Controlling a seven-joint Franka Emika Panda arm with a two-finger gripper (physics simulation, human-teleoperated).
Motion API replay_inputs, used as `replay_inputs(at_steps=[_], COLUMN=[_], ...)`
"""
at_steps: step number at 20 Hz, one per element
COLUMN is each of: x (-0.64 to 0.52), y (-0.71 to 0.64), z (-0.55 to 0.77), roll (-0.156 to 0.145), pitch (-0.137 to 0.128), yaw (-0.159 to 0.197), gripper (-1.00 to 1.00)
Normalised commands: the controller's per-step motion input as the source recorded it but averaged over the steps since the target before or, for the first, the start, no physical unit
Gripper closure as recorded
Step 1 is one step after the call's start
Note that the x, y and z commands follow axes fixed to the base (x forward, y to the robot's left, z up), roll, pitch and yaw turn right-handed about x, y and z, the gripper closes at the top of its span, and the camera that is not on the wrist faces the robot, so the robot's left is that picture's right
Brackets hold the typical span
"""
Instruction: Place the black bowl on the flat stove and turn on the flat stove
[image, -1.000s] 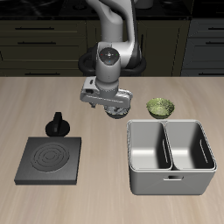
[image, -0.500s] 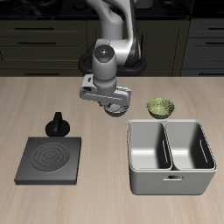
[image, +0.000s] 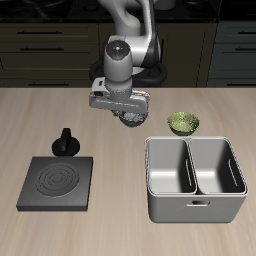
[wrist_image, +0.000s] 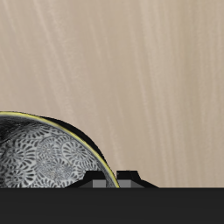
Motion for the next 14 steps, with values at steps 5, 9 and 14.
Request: replay_inputs(at_steps=[5, 9, 14], x=[0.03, 0.02, -0.09], y=[-0.05, -0.06, -0.06], z=[0.47, 0.51, 0.47], roll=[0.001, -0.015, -0.007], pitch=[-0.093, -0.076, -0.073], yaw=[0.064, 0.068, 0.036], gripper=[1.00, 1.00, 1.00])
